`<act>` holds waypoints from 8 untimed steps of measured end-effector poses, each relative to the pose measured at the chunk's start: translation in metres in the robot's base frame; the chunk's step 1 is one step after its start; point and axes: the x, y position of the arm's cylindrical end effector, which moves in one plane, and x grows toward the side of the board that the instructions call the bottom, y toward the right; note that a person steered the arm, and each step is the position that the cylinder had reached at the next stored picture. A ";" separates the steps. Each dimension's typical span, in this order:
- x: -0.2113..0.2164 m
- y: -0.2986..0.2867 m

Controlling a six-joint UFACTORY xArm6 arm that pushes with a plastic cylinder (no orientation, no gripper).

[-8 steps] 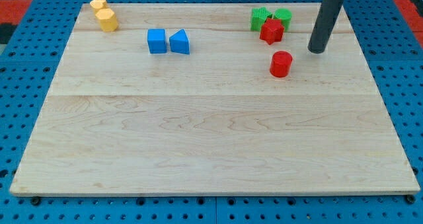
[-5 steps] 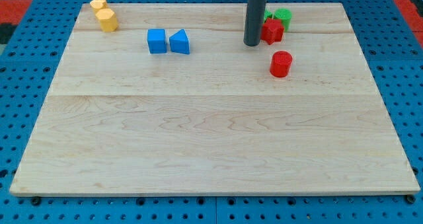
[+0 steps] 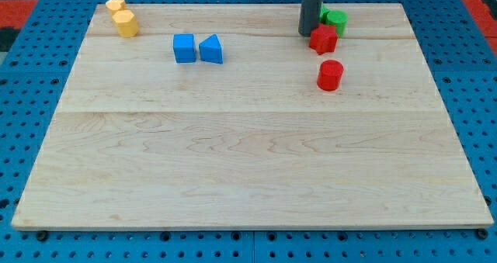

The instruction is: Push the red star slightly towards bottom

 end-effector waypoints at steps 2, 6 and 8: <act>-0.006 0.045; 0.064 0.073; 0.111 0.010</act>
